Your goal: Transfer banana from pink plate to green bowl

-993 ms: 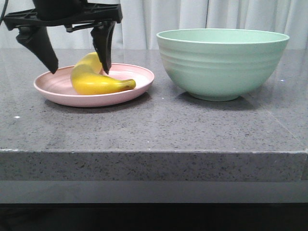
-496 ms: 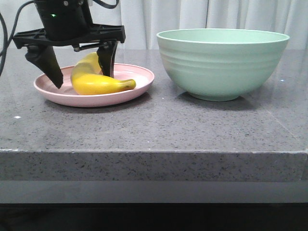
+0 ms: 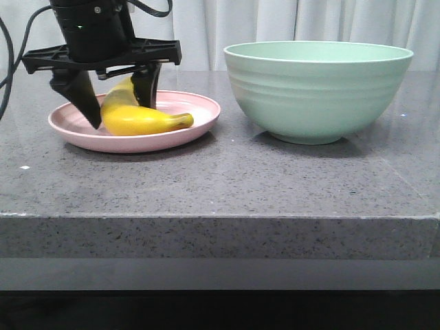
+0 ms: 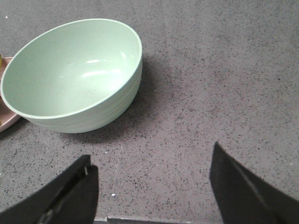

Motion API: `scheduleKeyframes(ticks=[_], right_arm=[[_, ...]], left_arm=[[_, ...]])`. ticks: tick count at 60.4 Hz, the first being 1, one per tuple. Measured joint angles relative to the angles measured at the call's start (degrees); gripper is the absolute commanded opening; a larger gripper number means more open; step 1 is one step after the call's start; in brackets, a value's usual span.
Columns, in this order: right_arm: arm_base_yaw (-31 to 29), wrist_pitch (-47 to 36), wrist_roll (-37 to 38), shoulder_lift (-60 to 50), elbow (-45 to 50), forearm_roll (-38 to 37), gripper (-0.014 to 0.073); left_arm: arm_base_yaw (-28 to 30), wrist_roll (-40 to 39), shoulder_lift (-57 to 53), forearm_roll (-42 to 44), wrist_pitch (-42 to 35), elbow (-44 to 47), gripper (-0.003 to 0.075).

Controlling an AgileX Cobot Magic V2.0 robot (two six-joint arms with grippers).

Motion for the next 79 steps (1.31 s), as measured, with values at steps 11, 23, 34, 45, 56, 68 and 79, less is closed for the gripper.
scheduleKeyframes(ticks=[11, 23, 34, 45, 56, 68, 79], right_arm=[[0.0, 0.0, 0.0, 0.0, 0.0, 0.1, 0.0523], [0.0, 0.0, 0.0, 0.0, 0.0, 2.0, 0.0523], [0.0, 0.0, 0.0, 0.0, 0.0, 2.3, 0.0523], [0.0, 0.0, 0.0, 0.0, 0.0, 2.4, 0.0523], [0.0, 0.5, 0.0, 0.0, 0.0, 2.4, 0.0523], [0.0, 1.4, 0.0, 0.0, 0.0, 2.4, 0.0523], [0.0, 2.6, 0.0, 0.0, 0.0, 2.4, 0.0523]], left_arm=[[0.0, -0.1, 0.0, -0.1, 0.1, -0.1, 0.0176], [0.0, 0.7, -0.1, -0.1, 4.8, -3.6, 0.0167], [0.0, 6.0, -5.3, -0.2, 6.7, -5.9, 0.0167], [0.0, 9.8, -15.3, -0.5, 5.7, -3.0, 0.0167], [0.0, 12.9, -26.4, -0.8, 1.9, 5.8, 0.0167], [0.0, 20.9, -38.6, -7.7, -4.3, 19.4, 0.0167], [0.0, 32.0, -45.1, -20.1, -5.9, 28.5, 0.0167]])
